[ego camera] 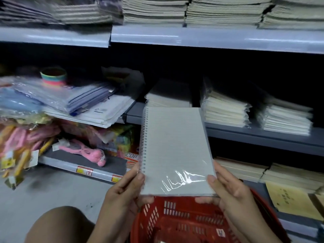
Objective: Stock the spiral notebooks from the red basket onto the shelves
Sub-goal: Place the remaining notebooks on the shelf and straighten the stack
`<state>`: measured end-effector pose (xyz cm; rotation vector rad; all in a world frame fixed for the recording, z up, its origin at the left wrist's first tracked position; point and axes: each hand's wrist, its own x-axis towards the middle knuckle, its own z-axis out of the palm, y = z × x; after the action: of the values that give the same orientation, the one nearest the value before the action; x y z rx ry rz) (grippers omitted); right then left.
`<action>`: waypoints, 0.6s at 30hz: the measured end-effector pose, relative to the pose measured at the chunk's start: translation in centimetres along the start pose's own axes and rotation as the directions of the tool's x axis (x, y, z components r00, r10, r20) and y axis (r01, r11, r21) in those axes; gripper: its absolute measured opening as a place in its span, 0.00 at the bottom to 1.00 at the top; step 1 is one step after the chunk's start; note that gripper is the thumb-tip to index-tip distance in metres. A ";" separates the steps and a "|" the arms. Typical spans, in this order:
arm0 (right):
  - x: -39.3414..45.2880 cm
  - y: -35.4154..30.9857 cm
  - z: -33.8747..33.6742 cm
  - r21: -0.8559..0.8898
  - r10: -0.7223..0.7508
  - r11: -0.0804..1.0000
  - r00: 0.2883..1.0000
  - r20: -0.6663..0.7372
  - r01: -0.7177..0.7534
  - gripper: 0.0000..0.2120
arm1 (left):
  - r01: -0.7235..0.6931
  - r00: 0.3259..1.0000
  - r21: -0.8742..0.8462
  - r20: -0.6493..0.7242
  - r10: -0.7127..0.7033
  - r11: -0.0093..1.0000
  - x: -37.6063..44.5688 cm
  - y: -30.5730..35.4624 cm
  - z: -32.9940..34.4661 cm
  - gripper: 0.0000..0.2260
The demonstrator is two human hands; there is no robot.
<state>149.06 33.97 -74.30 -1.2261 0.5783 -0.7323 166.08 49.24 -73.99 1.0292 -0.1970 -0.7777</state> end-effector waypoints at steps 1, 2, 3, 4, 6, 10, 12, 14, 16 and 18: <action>0.4 0.3 0.0 0.006 0.005 1.000 1.000 -0.007 -0.005 0.22 | 0.006 1.000 0.003 0.005 -0.006 1.000 0.4 0.1 -0.1 0.14; 0.7 0.6 0.0 0.010 0.012 1.000 1.000 -0.010 -0.012 0.24 | 0.015 1.000 0.006 0.001 -0.015 1.000 0.7 0.2 -0.4 0.16; 1.0 0.8 -0.1 0.008 0.017 1.000 1.000 -0.009 -0.017 0.25 | 0.023 1.000 0.007 -0.001 -0.023 1.000 1.1 0.2 -0.6 0.18; 1.4 1.0 -0.1 -0.001 0.016 1.000 1.000 -0.009 -0.016 0.26 | 0.029 1.000 0.009 0.008 -0.029 1.000 1.6 0.2 -0.8 0.20; 2.3 1.2 0.0 -0.029 -0.001 1.000 1.000 -0.020 0.001 0.26 | 0.035 0.999 0.015 0.029 -0.035 0.999 2.7 0.4 -0.9 0.24; 5.4 0.5 1.0 -0.016 -0.028 0.999 0.999 -0.025 0.027 0.26 | 0.029 0.997 0.014 0.064 -0.030 0.999 5.7 1.7 0.2 0.17; 7.6 -0.3 1.6 -0.017 -0.022 1.000 1.000 -0.023 0.021 0.25 | 0.035 0.994 0.029 0.107 -0.038 0.999 7.7 2.9 0.9 0.16; 9.7 -1.2 2.2 -0.009 -0.021 1.000 0.999 -0.033 0.020 0.23 | 0.039 0.983 0.067 0.175 -0.050 0.997 9.9 4.4 1.2 0.17; 11.7 -2.0 3.0 0.044 -0.004 0.999 0.999 -0.043 0.005 0.20 | 0.040 0.975 0.112 0.214 -0.063 0.993 12.0 5.8 1.7 0.18; 13.4 -2.4 3.7 0.084 0.027 0.996 0.998 -0.049 -0.023 0.18 | 0.040 0.979 0.120 0.194 -0.063 0.992 14.1 6.8 2.6 0.18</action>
<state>159.98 25.58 -71.16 -1.1239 0.5979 -0.7608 178.26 40.01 -69.88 1.0694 -0.3909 -0.9252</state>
